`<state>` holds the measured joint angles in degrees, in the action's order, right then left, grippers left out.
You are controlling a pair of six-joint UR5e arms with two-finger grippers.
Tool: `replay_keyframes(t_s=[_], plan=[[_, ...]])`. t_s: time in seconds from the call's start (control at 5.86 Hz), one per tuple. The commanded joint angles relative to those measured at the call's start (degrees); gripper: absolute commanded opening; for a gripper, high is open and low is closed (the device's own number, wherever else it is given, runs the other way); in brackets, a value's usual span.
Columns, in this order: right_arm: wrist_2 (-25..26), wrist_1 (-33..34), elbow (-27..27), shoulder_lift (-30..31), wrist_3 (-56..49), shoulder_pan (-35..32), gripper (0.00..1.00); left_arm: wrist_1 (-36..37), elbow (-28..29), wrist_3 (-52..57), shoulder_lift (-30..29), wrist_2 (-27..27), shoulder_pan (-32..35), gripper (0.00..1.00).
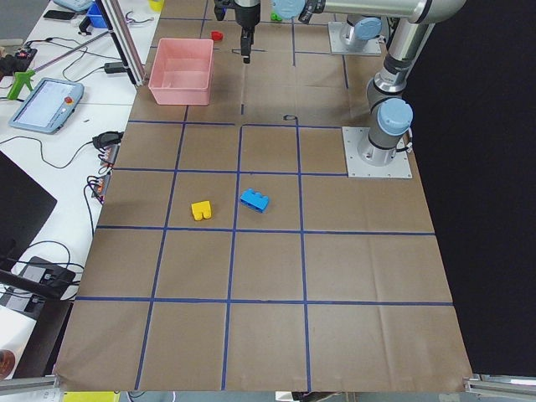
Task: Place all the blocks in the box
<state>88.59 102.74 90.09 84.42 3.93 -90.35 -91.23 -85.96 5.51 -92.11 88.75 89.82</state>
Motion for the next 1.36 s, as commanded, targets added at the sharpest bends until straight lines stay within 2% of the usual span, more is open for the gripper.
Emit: replay_keyframes(t_s=[0.0, 0.68, 0.85, 1.19], plan=[[0.0, 0.0, 0.1, 0.0, -0.1, 0.0, 1.00, 0.1, 0.2, 0.4, 0.0, 0.1, -0.1, 1.00], [-0.1, 0.0, 0.4, 0.3, 0.3, -0.1, 1.00, 0.3, 1.1, 0.6, -1.1, 0.5, -0.8, 1.00], [-0.1, 0.2, 2.1, 0.7, 0.3, -0.1, 1.00, 0.3, 0.9, 4.1, -0.9, 0.3, -3.9, 1.00], [0.0, 0.2, 3.2, 0.8, -0.1, 0.0, 1.00, 0.0, 0.0, 21.9, -1.1, 0.1, -18.3, 1.00]])
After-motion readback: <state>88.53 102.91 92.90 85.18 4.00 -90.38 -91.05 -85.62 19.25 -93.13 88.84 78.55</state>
